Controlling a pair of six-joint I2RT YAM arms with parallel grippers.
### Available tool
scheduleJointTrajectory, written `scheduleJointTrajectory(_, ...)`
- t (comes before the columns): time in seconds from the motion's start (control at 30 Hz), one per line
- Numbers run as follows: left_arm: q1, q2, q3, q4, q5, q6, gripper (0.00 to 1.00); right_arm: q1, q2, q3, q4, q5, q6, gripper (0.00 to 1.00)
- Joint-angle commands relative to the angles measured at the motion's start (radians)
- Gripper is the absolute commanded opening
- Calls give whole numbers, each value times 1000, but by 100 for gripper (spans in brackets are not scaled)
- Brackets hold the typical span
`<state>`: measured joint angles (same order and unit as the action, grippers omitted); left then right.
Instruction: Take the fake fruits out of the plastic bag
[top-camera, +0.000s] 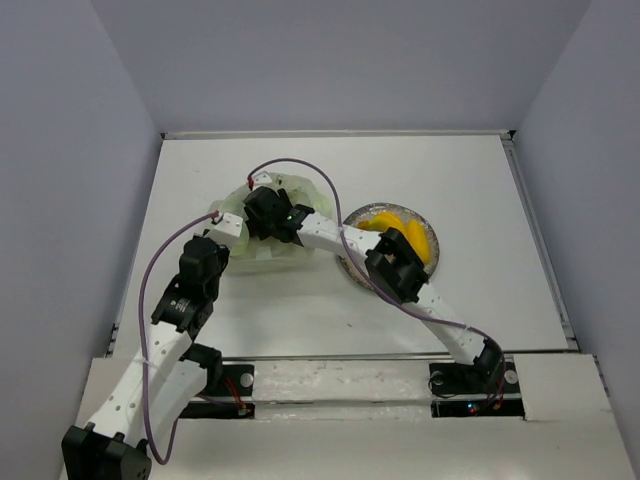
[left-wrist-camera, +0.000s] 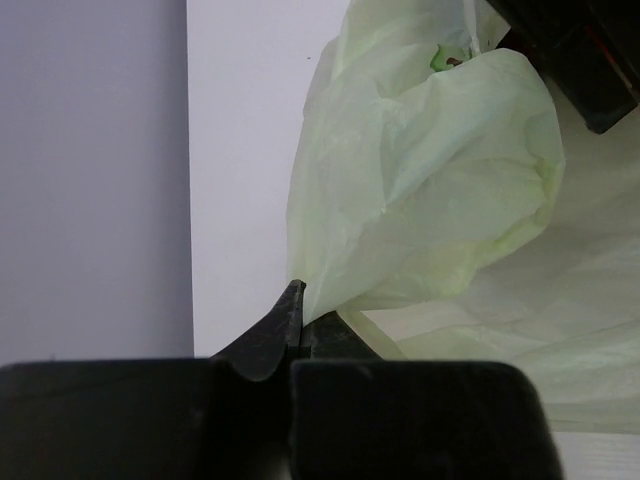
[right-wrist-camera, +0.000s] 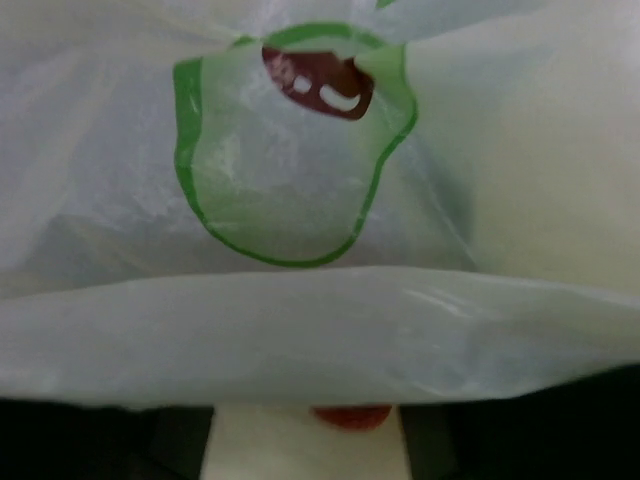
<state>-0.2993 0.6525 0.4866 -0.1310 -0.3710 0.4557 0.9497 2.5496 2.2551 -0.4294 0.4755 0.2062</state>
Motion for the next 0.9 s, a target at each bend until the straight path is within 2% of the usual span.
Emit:
scheduleJointTrajectory(0.0, 3, -2, 1, 41, -5, -3, 1, 1, 23, -15, 38, -28, -13, 57)
scheduleJointTrajectory(0.03, 2, -2, 1, 39, -8, -3, 1, 1, 15, -26, 38, -29, -5, 49)
scheduleJointTrajectory(0.07, 3, -2, 0, 39, -9, -2, 1, 1, -5, -34, 40, -38, -5, 25)
scheduleJointTrajectory(0.13, 5, -1, 1, 41, -8, -2, 1, 1, -32, -45, 38, -58, -13, 8)
scheduleJointTrajectory(0.27, 3, 7, 9, 51, -12, 1, 1, 1, -127, -69, 38, -118, -36, 1)
scheduleJointTrajectory(0.47, 3, 33, 17, 74, -55, 5, 1, 1, -379, -207, 38, -316, -79, 1)
scheduleJointTrajectory(0.63, 5, 47, 26, 97, -106, 8, 1, 1, -579, -337, 20, -541, -154, 1)
scheduleJointTrajectory(0.77, 3, 47, 30, 108, -129, 26, 1, 1, -647, -355, -49, -688, -194, 1)
scheduleJointTrajectory(0.87, 3, 44, 30, 110, -132, 29, 1, 1, -667, -313, -63, -744, -194, 1)
